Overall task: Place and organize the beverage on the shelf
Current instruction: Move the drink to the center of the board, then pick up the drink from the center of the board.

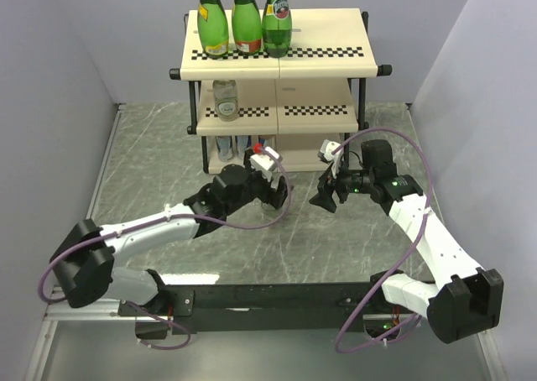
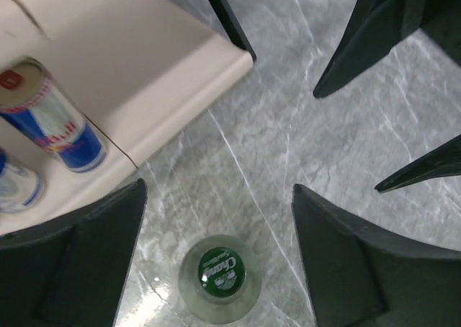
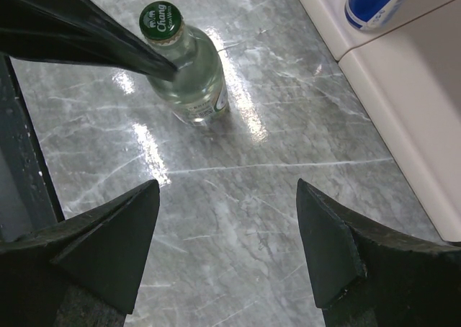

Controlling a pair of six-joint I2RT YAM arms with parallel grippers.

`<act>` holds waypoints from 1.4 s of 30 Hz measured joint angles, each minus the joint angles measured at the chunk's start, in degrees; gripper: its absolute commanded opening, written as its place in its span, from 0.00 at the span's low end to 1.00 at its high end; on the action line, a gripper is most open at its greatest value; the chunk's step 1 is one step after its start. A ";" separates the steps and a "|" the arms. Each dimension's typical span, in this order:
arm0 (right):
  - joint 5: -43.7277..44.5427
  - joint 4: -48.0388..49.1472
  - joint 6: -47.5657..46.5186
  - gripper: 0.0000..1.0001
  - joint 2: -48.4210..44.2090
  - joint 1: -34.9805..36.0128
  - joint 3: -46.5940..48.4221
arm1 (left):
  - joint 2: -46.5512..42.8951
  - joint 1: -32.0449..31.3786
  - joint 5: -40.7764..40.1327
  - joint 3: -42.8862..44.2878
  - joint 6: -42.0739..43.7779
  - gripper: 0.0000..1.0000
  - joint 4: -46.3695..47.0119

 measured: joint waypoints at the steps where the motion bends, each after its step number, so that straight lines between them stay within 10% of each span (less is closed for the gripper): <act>1: 0.02 0.00 0.00 0.82 0.00 0.00 -0.02 | -0.81 -0.02 -0.44 -0.42 -0.04 0.99 0.39; 22: 0.85 -0.11 -0.55 0.82 2.01 -0.09 -0.02 | -19.67 -0.09 -5.29 -37.18 -7.82 0.99 25.55; 42: 1.22 -0.59 -0.92 0.82 3.17 -0.15 0.00 | 9.42 -0.57 -2.25 -31.71 -3.13 0.99 51.71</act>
